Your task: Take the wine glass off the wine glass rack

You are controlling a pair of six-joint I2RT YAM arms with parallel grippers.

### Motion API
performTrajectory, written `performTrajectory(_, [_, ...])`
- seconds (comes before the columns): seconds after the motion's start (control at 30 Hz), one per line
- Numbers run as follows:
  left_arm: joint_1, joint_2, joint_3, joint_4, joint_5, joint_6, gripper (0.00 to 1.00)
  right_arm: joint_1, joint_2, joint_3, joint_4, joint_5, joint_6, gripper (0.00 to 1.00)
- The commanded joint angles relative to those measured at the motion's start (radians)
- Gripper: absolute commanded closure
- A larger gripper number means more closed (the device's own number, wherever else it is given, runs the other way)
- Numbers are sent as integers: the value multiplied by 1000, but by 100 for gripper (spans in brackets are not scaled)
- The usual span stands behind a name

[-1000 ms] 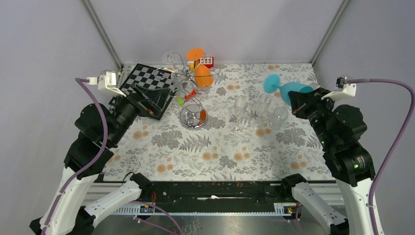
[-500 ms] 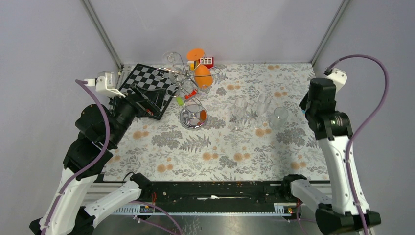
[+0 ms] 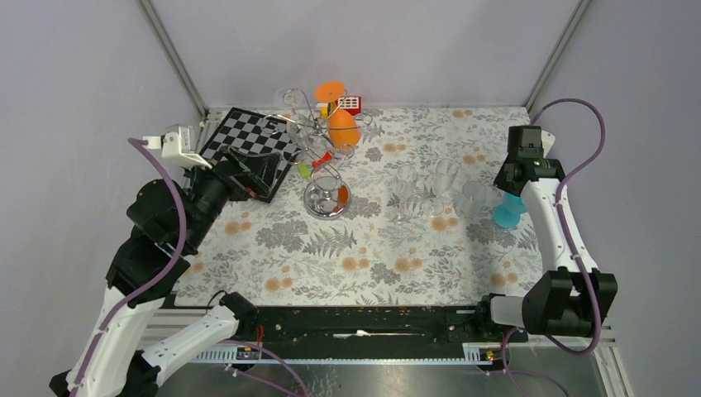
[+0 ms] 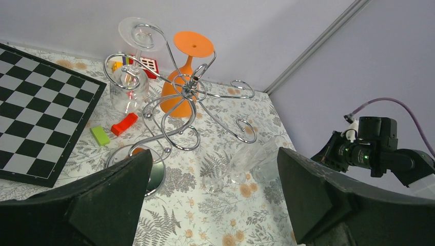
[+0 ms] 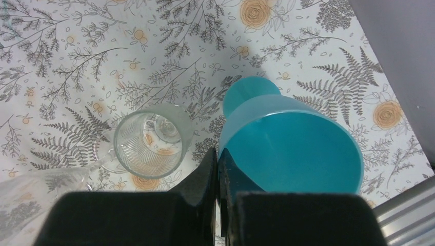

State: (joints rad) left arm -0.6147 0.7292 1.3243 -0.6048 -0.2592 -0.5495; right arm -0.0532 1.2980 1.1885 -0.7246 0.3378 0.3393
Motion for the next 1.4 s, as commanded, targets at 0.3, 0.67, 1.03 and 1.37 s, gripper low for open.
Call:
performTrajectory(0.3, [3,-9,-2,17,-18,18,1,-32,62,-26,106,-116,3,97])
performTrajectory(0.67, [3,-1,22,19,-40,14,1,-32,45,-2,75,-81,-9,65])
performTrajectory(1.03, [6,128,132,99,-35,-44,2,-33,-119,58,23,-89,7,51])
performTrajectory(1.37, [226,357,247,111,142,-126,5,-33,-315,46,18,-214,66,51])
